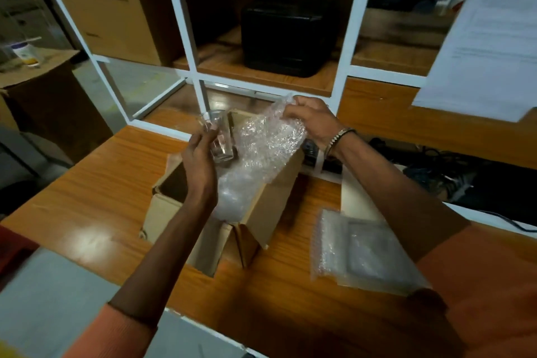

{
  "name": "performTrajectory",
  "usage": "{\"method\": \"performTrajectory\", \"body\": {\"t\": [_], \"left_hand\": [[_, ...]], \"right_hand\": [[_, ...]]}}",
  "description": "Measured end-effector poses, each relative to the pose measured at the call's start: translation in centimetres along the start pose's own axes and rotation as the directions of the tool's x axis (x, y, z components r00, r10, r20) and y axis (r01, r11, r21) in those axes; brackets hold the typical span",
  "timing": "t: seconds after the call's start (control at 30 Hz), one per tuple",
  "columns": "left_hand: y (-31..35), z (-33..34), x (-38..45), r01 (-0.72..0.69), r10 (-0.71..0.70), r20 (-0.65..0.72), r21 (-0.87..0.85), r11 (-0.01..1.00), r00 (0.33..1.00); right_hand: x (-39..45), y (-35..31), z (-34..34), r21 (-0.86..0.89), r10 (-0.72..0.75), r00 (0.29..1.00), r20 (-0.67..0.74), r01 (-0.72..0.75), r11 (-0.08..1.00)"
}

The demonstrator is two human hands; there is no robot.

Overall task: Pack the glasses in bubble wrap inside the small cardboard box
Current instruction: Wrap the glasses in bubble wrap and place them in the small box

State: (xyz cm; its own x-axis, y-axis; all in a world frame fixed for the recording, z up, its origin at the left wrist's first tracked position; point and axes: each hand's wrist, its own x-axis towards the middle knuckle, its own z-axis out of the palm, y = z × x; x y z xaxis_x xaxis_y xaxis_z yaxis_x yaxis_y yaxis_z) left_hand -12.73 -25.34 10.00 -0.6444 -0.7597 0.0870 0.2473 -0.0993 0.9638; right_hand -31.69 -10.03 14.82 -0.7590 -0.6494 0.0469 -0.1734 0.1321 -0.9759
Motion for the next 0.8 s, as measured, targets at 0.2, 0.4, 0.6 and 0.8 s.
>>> {"method": "performTrajectory", "body": {"t": [0.2,0.4,0.6,0.8], "left_hand": [[0.0,8.2,-4.9,-0.020,0.035,0.216,-0.070,0.997,0.976],[-2.7,14.0,-10.4,0.182,-0.132,0.451,-0.069,0.981,0.883],[-4.6,17.5,-13.9,0.378,-0.261,0.550,-0.107,0.920,0.793],[-5.9,18.7,-14.5,0.426,-0.316,0.529,-0.097,0.899,0.787]], "right_hand": [[-7.1,2.0,-7.6,0.120,0.079,0.991,-0.111,-0.066,0.991],[-12.3,6.6,-13.7,0.036,0.189,0.908,-0.373,-0.189,0.981],[-15.6,9.2,-17.4,-0.054,0.147,0.809,-0.570,-0.214,0.975],[-17.2,9.0,-18.2,-0.075,0.195,0.831,-0.521,-0.272,0.959]]}}
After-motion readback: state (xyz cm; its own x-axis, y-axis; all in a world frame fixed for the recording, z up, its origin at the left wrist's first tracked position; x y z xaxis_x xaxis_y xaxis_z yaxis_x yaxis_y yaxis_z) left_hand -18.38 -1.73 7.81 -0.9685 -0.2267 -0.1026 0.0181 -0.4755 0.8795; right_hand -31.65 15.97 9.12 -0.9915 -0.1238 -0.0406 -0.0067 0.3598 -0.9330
